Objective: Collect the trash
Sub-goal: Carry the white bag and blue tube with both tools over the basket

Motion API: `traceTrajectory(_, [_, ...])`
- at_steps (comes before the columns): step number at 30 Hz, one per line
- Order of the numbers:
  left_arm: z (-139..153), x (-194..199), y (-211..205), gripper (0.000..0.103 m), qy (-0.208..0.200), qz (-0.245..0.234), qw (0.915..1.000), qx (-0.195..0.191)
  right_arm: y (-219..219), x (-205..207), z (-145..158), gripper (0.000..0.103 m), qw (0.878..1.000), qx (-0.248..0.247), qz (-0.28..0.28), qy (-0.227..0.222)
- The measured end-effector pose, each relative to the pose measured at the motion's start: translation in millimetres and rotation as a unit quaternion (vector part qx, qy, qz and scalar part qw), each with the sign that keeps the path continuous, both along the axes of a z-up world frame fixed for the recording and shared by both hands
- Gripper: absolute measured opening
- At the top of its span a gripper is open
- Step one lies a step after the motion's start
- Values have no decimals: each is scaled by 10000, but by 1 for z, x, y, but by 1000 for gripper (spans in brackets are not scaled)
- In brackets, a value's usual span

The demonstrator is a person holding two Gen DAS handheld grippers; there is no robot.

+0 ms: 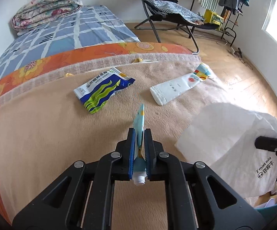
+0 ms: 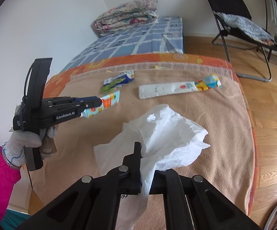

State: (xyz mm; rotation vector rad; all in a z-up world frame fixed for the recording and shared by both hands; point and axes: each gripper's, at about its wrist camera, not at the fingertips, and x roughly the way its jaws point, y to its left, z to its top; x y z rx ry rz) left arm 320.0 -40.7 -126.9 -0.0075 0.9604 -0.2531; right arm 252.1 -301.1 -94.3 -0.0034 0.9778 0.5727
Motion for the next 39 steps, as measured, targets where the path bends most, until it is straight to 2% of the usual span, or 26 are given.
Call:
traceTrajectory(4, [2,-20,0,6,9,-69,10000,41,6,-15,16,0,9997,-105,119,-201])
traceTrajectory(11, [-31,-30,-6,5,450,-21,9975,536,8,-29,27,0,9994,-113,198,-264])
traceTrajectory(16, [-38,-27,-8,4,463,-20,9973,567,6,-34,28,0,9994,-98,221,-244])
traceTrajectory(18, [-35,-30,-4,3,398,70,9984,406,6,-36,30,0,9993,-99,238,-256])
traceTrajectory(20, [-27,-36,1,3,339,97,9993,144,5,-40,33,0,9992,-97,261,-281])
traceTrajectory(26, [8,-69,12,3,105,147,9998,-14,5,-64,50,0,9984,-59,384,-414])
traceTrajectory(31, [40,-113,23,3,-100,247,9996,27,8,-98,69,0,9966,-16,588,-585])
traceTrajectory(39, [84,-206,39,3,-456,429,9980,121,18,-164,89,0,9901,-66,1044,-939])
